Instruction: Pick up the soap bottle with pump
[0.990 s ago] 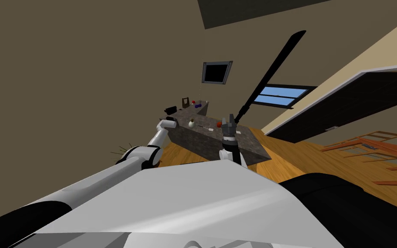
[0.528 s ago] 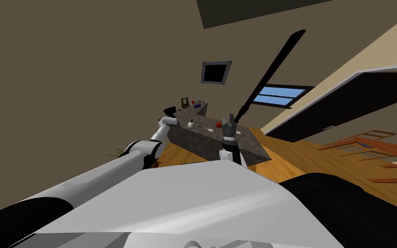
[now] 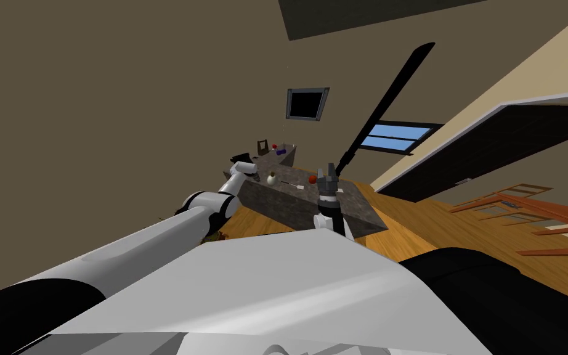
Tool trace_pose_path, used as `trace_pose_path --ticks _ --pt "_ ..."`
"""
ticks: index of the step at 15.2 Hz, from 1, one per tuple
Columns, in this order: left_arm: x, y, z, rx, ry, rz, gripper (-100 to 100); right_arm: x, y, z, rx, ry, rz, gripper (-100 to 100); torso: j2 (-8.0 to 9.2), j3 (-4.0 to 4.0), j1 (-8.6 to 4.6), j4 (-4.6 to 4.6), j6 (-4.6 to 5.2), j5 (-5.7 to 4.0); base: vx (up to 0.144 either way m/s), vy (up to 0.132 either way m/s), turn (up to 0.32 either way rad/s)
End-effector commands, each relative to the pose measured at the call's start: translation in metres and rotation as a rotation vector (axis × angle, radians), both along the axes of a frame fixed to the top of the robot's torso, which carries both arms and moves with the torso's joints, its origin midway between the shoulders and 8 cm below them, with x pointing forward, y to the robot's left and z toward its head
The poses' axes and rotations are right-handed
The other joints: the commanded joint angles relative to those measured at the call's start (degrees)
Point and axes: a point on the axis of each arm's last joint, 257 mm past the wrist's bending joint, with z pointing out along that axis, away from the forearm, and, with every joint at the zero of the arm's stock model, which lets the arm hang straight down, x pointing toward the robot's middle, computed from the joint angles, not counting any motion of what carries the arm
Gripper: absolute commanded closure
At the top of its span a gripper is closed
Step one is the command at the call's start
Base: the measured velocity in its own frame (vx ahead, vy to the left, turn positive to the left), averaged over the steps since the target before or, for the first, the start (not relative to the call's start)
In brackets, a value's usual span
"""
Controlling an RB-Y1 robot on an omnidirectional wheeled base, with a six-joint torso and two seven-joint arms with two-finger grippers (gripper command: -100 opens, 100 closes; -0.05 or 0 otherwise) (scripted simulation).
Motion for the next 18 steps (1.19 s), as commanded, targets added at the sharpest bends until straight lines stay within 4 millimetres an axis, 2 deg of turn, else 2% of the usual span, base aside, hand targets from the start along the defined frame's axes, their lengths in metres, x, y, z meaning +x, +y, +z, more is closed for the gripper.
trace_pose_path --ticks 1,5,7,8,10,11,13,18 --pt "-0.005 -0.003 -0.002 -0.002 0.042 0.009 -100 0.000 0.000 0.000 0.000 0.000 0.000 0 0.00 0.00 0.00 0.00 0.00 0.00 0.040 -0.009 -0.022" --pt "-0.017 -0.021 0.004 -0.026 0.135 0.039 -100 0.000 0.000 0.000 0.000 0.000 0.000 0 0.01 0.00 0.00 -0.01 -0.01 0.00 0.047 -0.014 -0.040" --pt "-0.020 -0.021 0.004 -0.021 0.154 0.039 -100 0.000 0.000 0.000 0.000 0.000 0.000 0 -0.01 -0.01 0.00 0.00 0.00 0.00 0.050 -0.010 -0.038" --pt "-0.026 -0.030 0.008 -0.029 0.193 0.052 -100 0.000 0.000 0.000 0.000 0.000 0.000 0 0.01 0.00 0.02 -0.01 -0.02 0.01 0.047 -0.021 -0.056" --pt "-0.029 -0.030 0.008 -0.026 0.205 0.053 -100 0.000 0.000 0.000 0.000 0.000 0.000 0 0.00 0.00 -0.03 0.00 0.00 -0.01 0.046 -0.017 -0.039" --pt "-0.034 -0.038 0.013 -0.032 0.240 0.064 -100 0.000 0.000 0.000 0.000 0.000 0.000 0 0.02 0.01 0.00 0.00 -0.02 0.00 0.050 -0.013 -0.053" --pt "-0.037 -0.038 0.012 -0.029 0.253 0.066 -100 0.000 0.000 0.000 0.000 0.000 0.000 0 -0.01 -0.01 -0.01 -0.01 0.00 0.00 0.052 -0.012 -0.042" --pt "-0.062 -0.057 0.025 -0.030 0.369 0.100 -100 0.000 0.000 0.000 0.000 0.000 0.000 0 -0.06 -0.04 -0.04 -0.02 0.00 -0.01 0.064 -0.021 -0.065"
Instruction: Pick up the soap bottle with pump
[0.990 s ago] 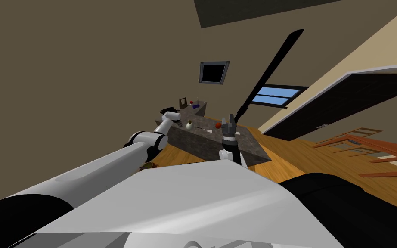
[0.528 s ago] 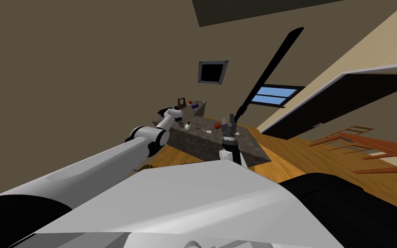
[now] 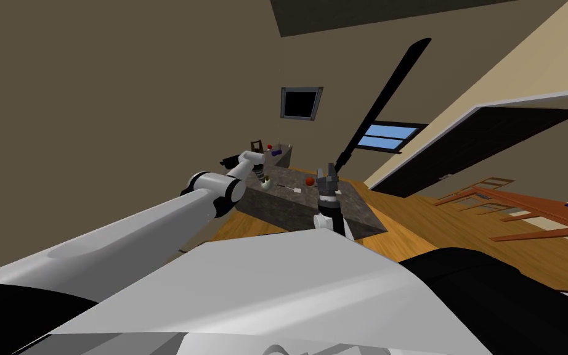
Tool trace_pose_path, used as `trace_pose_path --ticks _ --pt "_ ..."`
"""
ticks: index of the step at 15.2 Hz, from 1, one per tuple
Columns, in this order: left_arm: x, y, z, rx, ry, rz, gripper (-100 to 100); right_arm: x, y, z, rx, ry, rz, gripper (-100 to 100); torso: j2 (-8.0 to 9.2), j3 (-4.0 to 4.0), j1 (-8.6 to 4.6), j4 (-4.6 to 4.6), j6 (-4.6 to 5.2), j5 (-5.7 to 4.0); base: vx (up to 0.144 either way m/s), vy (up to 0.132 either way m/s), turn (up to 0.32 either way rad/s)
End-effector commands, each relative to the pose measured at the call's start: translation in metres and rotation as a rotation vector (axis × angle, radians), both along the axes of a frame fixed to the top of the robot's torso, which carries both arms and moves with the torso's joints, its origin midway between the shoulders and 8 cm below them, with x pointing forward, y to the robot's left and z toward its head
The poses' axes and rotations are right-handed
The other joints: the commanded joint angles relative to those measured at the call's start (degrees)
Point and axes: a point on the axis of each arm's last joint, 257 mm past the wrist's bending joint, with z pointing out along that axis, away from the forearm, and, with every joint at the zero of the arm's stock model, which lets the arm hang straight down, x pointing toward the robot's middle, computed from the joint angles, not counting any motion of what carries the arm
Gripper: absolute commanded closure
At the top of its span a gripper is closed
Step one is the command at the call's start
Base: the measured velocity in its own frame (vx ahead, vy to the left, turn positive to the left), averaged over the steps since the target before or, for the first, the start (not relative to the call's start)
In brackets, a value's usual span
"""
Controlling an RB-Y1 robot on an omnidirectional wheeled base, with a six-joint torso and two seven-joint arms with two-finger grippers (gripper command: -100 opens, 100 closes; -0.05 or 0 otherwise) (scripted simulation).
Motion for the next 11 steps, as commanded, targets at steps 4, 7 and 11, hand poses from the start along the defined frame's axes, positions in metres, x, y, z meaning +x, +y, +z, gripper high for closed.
trace_pose_path --ticks 4,7,11 --pt "-0.017 -0.008 0.007 0.005 0.071 0.020 -100 0.000 0.000 0.000 0.000 0.000 0.000 0 0.00 -0.01 0.04 -0.01 -0.02 0.01 0.064 -0.017 -0.041" --pt "-0.030 -0.015 0.014 0.012 0.124 0.034 -100 0.000 0.000 0.000 0.000 0.000 0.000 0 0.09 0.05 0.05 0.01 -0.02 0.02 0.043 -0.015 -0.049" --pt "-0.039 -0.020 0.018 0.017 0.158 0.043 -100 0.000 0.000 0.000 0.000 0.000 0.000 0 0.10 0.04 0.05 0.00 -0.04 0.02 0.040 -0.011 -0.044"
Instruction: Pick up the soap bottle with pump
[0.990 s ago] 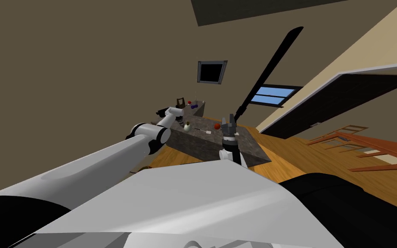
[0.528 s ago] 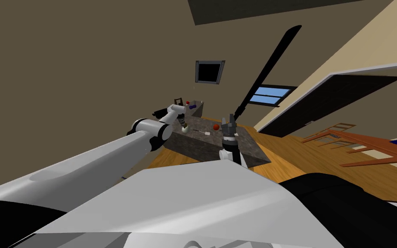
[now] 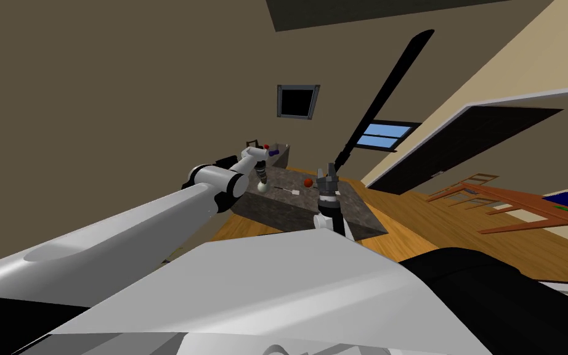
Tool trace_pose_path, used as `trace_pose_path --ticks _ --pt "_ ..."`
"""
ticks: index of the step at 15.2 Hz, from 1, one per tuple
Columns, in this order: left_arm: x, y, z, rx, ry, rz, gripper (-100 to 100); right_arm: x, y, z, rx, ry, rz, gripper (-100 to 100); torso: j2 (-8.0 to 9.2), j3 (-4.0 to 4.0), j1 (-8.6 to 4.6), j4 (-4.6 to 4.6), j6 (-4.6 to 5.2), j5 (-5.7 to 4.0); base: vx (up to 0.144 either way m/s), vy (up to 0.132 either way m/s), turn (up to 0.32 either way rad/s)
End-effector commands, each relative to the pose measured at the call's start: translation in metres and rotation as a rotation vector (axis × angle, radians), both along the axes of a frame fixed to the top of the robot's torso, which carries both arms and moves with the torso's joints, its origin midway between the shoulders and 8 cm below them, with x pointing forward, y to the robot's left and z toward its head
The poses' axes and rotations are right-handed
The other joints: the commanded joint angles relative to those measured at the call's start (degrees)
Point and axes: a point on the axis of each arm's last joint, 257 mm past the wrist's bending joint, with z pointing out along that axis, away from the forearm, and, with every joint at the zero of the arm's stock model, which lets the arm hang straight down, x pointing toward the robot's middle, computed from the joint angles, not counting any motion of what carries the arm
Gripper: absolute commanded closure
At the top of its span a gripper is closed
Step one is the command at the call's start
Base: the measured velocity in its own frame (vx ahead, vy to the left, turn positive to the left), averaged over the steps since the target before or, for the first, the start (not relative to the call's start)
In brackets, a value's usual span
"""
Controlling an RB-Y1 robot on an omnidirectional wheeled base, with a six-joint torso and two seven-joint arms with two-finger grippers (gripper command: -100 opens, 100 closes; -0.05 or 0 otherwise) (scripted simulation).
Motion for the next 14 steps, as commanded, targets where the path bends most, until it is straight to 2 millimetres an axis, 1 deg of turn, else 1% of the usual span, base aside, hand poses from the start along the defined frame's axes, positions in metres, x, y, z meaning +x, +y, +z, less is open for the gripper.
trace_pose_path --ticks 1,4,5,6,7,8,9,10,14 --pt "-0.007 -0.003 0.003 0.005 0.026 0.006 -100 0.000 0.000 0.000 0.000 0.000 0.000 0 0.00 0.00 0.00 0.00 0.00 0.00 0.010 0.015 -0.042" --pt "-0.007 -0.003 0.003 0.005 0.026 0.006 -100 0.000 0.000 0.000 0.000 0.000 0.000 0 0.09 0.06 0.03 0.03 -0.01 0.01 0.003 0.004 -0.011" --pt "-0.006 0.002 -0.012 0.005 0.026 0.004 -100 0.000 0.000 0.000 0.000 0.000 0.000 0 0.10 0.07 0.03 0.03 -0.01 0.01 -0.005 -0.006 0.017" --pt "-0.006 0.002 -0.012 0.005 0.026 0.004 -100 0.000 0.000 0.000 0.000 0.000 0.000 0 0.12 0.07 0.02 0.02 -0.02 0.02 -0.007 -0.009 0.025" --pt "-0.007 0.005 -0.019 0.005 0.026 0.003 -100 0.000 0.000 0.000 0.000 0.000 0.000 0 0.13 0.08 0.01 0.03 -0.02 0.01 -0.006 -0.008 0.022" --pt "-0.007 0.006 -0.022 0.005 0.026 0.002 -100 0.000 0.000 0.000 0.000 0.000 0.000 0 0.13 0.08 0.01 0.02 -0.02 0.02 -0.005 -0.007 0.020" --pt "-0.008 0.004 -0.017 0.006 0.031 0.004 -100 0.000 0.000 0.000 0.000 0.000 0.000 0 0.13 0.08 0.01 0.04 -0.02 0.01 0.000 0.000 0.000" --pt "-0.007 0.004 -0.018 0.005 0.029 0.004 100 0.000 0.000 0.000 0.000 0.000 0.000 0 0.13 0.08 0.01 0.04 -0.01 0.01 0.000 0.000 0.000" --pt "-0.006 0.004 -0.018 0.006 0.028 0.003 100 0.000 0.000 0.000 0.000 0.000 0.000 0 0.09 0.04 -0.02 -0.01 0.02 0.02 0.000 0.000 0.000"
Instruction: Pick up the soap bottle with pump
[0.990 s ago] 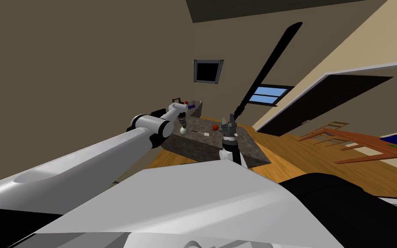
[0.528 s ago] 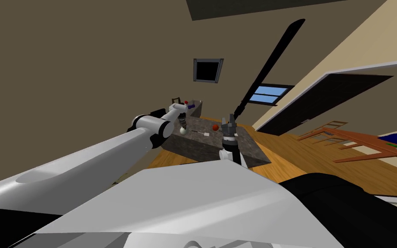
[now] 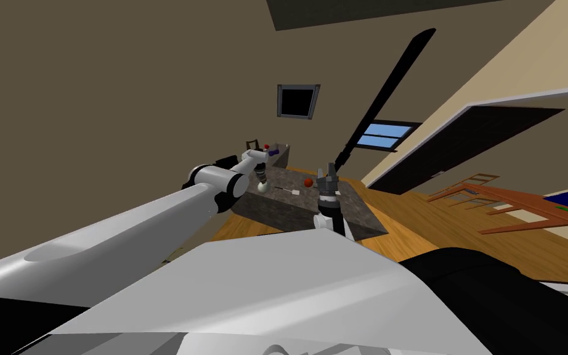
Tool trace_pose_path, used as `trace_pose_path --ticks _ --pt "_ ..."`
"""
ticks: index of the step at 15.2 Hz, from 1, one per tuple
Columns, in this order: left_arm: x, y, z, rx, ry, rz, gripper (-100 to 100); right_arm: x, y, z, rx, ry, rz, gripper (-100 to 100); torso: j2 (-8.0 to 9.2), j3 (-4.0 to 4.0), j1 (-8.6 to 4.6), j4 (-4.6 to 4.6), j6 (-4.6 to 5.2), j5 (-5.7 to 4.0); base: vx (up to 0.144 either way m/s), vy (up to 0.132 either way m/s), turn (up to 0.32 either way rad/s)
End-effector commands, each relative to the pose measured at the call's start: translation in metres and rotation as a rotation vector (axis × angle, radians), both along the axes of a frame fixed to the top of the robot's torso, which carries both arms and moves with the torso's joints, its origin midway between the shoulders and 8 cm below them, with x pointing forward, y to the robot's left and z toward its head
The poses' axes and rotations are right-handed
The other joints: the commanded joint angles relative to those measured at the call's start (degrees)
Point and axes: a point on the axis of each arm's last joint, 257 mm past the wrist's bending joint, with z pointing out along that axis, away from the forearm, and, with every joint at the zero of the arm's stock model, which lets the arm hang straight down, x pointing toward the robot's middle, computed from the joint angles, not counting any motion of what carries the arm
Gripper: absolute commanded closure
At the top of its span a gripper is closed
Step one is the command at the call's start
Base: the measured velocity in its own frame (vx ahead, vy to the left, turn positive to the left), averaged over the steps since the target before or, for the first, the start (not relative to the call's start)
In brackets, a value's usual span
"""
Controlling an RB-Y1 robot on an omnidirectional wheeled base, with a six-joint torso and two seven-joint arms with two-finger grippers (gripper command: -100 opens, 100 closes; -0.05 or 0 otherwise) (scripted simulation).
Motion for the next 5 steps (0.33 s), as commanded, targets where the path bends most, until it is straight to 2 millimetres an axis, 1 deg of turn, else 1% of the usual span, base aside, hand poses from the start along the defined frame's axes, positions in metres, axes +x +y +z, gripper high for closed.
trace_pose_path --ticks 1,3,4,5 --pt "0.0001 -0.0028 0.0085 -0.001 -0.002 0.001 100 0.0000 0.0000 0.0000 0.000 0.000 0.000 0 0.00 0.00 0.00 0.00 0.00 0.00 0.009 -0.007 -0.026" --pt "0.0001 -0.0028 0.0085 -0.001 -0.002 0.001 100 0.0000 0.0000 0.0000 0.000 0.000 0.000 0 -0.03 0.00 -0.03 0.02 0.03 -0.02 0.004 0.005 -0.016" --pt "0.0000 -0.0053 0.0159 -0.001 -0.002 0.003 100 0.0000 0.0000 0.0000 0.000 0.000 0.000 0 -0.02 0.00 -0.02 0.02 0.02 -0.02 0.004 0.005 -0.014" --pt "0.0007 -0.0037 0.0102 -0.002 -0.005 0.001 100 0.0000 0.0000 0.0000 0.000 0.000 0.000 0 -0.02 0.01 -0.02 0.04 0.03 -0.02 0.003 0.004 -0.010"
